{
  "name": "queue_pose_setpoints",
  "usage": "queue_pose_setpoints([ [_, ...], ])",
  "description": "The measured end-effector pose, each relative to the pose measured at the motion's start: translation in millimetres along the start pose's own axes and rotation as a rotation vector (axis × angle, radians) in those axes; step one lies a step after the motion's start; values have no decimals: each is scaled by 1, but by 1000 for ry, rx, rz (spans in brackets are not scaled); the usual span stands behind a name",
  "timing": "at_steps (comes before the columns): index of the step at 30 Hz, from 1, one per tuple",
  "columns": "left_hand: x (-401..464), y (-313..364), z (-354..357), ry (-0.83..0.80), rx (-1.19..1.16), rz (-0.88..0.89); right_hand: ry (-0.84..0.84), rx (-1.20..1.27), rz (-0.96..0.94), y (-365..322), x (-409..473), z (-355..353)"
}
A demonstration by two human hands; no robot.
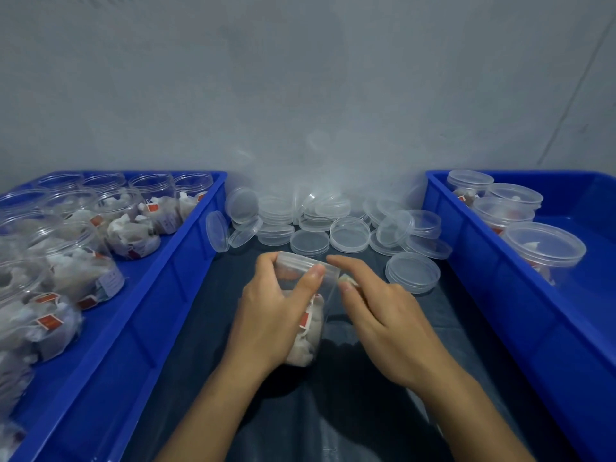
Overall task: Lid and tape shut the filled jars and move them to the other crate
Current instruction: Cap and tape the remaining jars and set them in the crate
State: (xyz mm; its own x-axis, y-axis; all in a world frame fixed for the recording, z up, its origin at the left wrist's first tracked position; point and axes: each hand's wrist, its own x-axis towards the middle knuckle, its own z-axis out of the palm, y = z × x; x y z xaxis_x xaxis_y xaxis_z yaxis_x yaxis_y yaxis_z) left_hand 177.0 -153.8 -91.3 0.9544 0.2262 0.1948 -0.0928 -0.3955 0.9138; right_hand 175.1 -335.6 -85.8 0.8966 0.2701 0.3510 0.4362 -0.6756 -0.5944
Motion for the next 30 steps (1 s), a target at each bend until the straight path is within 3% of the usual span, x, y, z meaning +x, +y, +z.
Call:
queue_pose_setpoints([
  [5,6,-7,-6,-55,-165,12,95,25,-11,8,4,-4],
  [18,10,-14,-7,-158,-323,-42,101,14,29,17,9,-4],
  [30,13,-13,-11,-273,-422,-230,249,-109,-1,4,2,2],
])
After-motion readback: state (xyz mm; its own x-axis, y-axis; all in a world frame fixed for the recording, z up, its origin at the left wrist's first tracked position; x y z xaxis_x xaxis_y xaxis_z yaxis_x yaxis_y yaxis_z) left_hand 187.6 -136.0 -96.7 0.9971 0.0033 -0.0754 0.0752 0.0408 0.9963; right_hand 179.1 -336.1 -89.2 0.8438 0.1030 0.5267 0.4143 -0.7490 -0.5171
